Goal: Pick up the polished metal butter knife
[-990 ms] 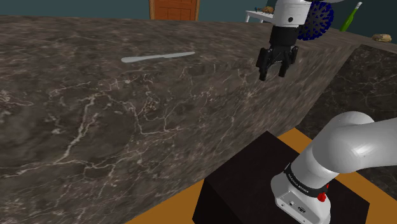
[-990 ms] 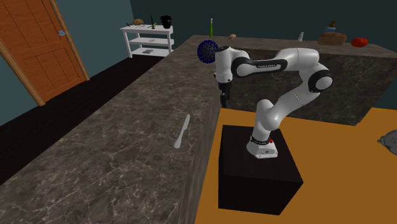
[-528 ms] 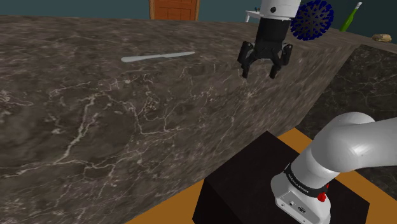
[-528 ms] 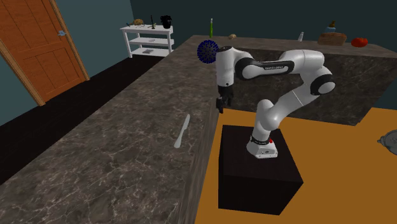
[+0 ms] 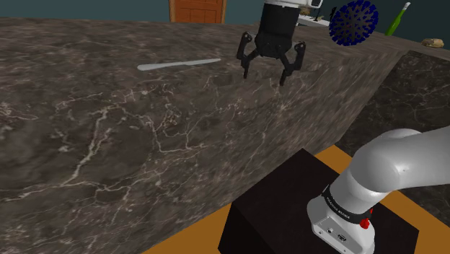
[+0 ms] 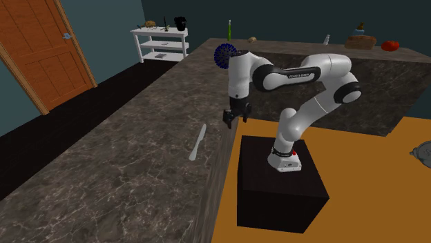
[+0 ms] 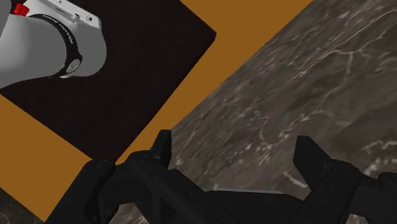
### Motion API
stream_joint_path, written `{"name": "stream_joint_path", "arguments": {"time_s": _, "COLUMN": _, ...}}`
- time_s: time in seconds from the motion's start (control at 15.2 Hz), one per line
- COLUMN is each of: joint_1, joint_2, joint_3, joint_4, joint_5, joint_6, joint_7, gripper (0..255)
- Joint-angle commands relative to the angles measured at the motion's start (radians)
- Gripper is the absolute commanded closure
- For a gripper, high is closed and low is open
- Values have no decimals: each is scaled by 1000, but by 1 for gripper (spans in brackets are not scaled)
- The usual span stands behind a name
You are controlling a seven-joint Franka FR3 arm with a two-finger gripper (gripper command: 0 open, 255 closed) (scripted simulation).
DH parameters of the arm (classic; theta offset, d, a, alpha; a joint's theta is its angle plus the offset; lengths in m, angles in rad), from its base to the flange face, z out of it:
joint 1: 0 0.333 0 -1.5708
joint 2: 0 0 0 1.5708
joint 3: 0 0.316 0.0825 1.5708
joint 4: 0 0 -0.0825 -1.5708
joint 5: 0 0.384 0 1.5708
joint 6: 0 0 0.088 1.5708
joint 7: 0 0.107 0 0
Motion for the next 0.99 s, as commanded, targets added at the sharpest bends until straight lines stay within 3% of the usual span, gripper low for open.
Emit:
{"name": "stream_joint_path", "arguments": {"time_s": 0.0, "joint_1": -30, "joint_2": 50, "joint_3": 63, "joint_4": 65, "joint_5": 17, "joint_6": 16, "joint_7": 132, "gripper": 0}}
{"name": "stream_joint_path", "arguments": {"time_s": 0.26, "joint_1": -104, "joint_2": 163, "joint_3": 182, "joint_4": 199, "joint_5": 9, "joint_6": 50, "joint_7": 372, "gripper": 0}}
{"name": "stream_joint_path", "arguments": {"time_s": 0.53, "joint_1": -189, "joint_2": 306, "joint_3": 316, "joint_4": 357, "joint_5": -51, "joint_6": 75, "joint_7": 627, "gripper": 0}}
{"name": "stream_joint_path", "arguments": {"time_s": 0.73, "joint_1": -252, "joint_2": 446, "joint_3": 432, "joint_4": 494, "joint_5": -148, "joint_6": 81, "joint_7": 838, "gripper": 0}}
{"name": "stream_joint_path", "arguments": {"time_s": 0.92, "joint_1": -276, "joint_2": 637, "joint_3": 554, "joint_4": 653, "joint_5": -319, "joint_6": 60, "joint_7": 1080, "gripper": 0}}
